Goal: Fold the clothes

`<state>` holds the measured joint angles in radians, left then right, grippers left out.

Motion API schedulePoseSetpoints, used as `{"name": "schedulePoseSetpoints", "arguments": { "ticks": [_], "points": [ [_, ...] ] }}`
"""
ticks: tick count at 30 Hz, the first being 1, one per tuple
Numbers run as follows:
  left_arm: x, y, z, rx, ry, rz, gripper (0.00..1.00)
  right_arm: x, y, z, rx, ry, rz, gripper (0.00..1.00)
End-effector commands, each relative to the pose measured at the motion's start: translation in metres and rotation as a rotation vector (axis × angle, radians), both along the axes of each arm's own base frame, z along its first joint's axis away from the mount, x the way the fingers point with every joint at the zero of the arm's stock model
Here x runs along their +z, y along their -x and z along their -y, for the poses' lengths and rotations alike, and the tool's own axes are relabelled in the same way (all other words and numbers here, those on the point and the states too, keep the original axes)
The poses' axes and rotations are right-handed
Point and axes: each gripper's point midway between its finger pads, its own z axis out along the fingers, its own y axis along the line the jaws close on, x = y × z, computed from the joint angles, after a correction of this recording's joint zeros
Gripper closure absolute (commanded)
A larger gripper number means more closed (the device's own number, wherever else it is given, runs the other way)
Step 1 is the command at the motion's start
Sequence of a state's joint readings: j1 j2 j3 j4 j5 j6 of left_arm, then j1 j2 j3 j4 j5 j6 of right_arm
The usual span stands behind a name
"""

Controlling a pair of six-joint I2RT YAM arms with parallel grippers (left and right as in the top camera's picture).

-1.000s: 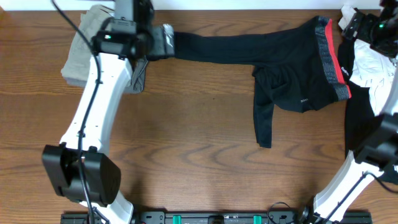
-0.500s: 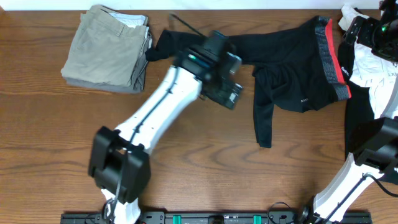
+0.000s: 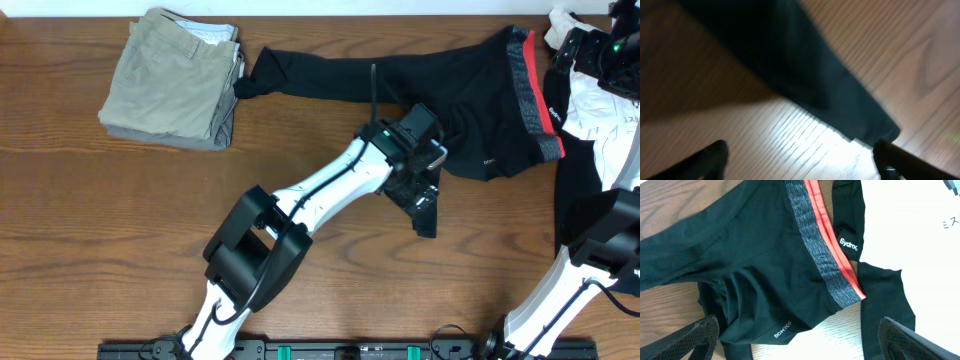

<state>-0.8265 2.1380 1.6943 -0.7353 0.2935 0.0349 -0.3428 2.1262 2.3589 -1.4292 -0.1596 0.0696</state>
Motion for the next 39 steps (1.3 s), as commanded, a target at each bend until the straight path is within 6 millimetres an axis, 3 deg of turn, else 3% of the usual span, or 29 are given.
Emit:
{"name": "schedulePoseSetpoints", "arguments": {
  "ticks": [1,5,11,13,19,21,23,32,35,39],
  "points": [
    [-0.002,0.002,0.013,0.048,0.032,-0.018,0.21,-0.003,0.002,0.005,0.005,0.010,-0.011,0.01],
    [-0.017,0.002,0.030,0.119,0.055,-0.038,0.37,-0.003,0.003,0.007,0.001,0.010,-0.011,0.01],
    [-0.057,0.014,0.032,0.104,-0.004,-0.082,0.45,-0.003,0.003,0.011,-0.005,0.011,-0.008,0.01],
    [-0.062,0.015,0.030,0.109,-0.015,-0.092,0.50,-0.003,0.003,0.011,-0.007,0.012,-0.006,0.01],
    [-0.056,0.012,0.026,0.124,-0.018,-0.093,0.93,-0.003,0.003,0.014,-0.011,0.013,-0.005,0.01],
    [-0.046,0.007,0.016,0.146,-0.046,-0.078,0.94,-0.003,0.004,0.014,-0.008,0.013,-0.006,0.01],
    [-0.032,-0.002,-0.002,0.180,-0.096,-0.046,0.94,-0.003,0.004,0.014,-0.008,0.013,-0.007,0.01],
    [0.048,-0.047,-0.138,0.414,-0.381,0.138,0.94,-0.006,0.010,0.005,0.002,-0.027,-0.035,0.01],
    [0.062,-0.061,-0.188,0.504,-0.481,0.173,0.94,-0.010,0.022,-0.003,0.010,-0.057,-0.085,0.02],
    [0.065,-0.074,-0.257,0.651,-0.620,0.171,0.94,-0.014,0.037,-0.012,0.016,-0.085,-0.153,0.02]
  ]
}}
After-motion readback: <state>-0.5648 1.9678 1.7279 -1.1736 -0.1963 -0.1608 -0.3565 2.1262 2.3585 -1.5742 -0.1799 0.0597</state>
